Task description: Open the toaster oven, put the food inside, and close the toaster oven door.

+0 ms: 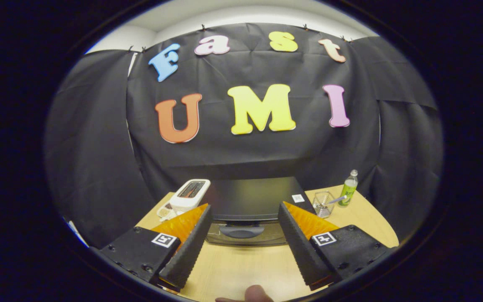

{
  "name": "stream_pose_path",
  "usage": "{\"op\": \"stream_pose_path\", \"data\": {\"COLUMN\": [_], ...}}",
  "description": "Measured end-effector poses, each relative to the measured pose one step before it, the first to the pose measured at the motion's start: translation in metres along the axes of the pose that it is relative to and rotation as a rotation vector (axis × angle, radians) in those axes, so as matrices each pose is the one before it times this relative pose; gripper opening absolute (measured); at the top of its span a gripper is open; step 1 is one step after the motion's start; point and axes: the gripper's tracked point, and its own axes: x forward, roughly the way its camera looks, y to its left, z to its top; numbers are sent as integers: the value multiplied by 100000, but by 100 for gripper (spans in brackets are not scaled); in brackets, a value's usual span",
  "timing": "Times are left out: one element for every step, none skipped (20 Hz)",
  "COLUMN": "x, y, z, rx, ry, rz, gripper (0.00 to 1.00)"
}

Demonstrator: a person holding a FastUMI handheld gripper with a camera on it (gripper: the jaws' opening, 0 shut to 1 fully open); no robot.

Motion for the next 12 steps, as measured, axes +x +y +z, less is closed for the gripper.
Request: {"op": "stream_pose_path", "data": {"x": [1482, 1287, 1222, 1202, 1275, 1153, 966, 909, 832, 691, 533, 182], "y": [-6, 100, -91, -189, -206, -14, -19, -141, -82, -91, -51, -12], "z": [-980, -773, -403, -416, -353, -368, -289, -432, -412, -481, -385, -409], "rx": [520, 1206, 720, 311, -215, -341, -193, -143, -584, -391, -418, -420], "ry": [2996, 2118, 1392, 907, 689, 968, 915, 397, 1124, 1032, 735, 639], "rz": [293, 298, -474, -854, -1024, -772, -757, -762, -1212, -806, -646, -897], "gripper": [100, 100, 100, 100, 100, 100, 100, 100, 100, 100, 100, 100]}}
